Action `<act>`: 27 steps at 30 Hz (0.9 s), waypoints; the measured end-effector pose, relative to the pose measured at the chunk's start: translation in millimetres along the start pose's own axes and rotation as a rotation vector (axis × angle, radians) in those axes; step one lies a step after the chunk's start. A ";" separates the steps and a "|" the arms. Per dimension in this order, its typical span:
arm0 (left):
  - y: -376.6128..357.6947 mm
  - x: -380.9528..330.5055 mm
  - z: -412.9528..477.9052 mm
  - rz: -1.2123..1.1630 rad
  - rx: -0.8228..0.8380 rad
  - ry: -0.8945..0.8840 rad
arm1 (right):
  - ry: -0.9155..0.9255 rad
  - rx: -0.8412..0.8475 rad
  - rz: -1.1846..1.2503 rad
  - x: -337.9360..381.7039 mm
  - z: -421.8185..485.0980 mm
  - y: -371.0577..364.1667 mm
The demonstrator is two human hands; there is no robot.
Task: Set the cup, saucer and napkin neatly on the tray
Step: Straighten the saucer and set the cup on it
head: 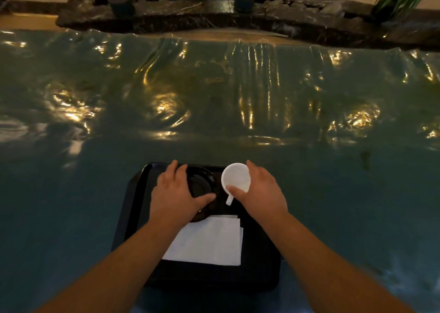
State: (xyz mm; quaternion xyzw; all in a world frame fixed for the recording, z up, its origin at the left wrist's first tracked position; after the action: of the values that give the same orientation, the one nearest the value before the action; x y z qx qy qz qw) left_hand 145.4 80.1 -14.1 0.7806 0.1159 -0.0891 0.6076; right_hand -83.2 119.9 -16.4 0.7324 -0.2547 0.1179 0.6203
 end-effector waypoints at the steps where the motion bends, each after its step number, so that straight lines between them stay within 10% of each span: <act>1: -6.4 14.8 -1.2 0.031 0.099 0.062 | 0.026 0.042 -0.057 4.8 -1.5 -4.9; 4: -22.6 39.3 -8.2 0.073 0.304 0.109 | 0.026 0.111 -0.139 9.9 -1.1 -12.4; 27: -11.4 41.0 17.5 0.194 0.343 -0.058 | -0.023 0.131 -0.060 15.5 20.4 -12.3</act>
State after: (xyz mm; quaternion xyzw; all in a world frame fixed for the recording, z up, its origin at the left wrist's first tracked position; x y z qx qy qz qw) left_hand 181.4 68.8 -40.5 0.8773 0.0057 -0.0708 0.4746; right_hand -66.6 97.9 -23.4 0.7799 -0.2317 0.1072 0.5714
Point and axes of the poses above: each hand's wrist, its own z-axis towards the middle knuckle, its own y-axis out of the back of the hand, x = y × z, the point moved 5 cm from there along z, towards the middle knuckle, and after that the axes turned 7 degrees about y, right-handed, at the moved point
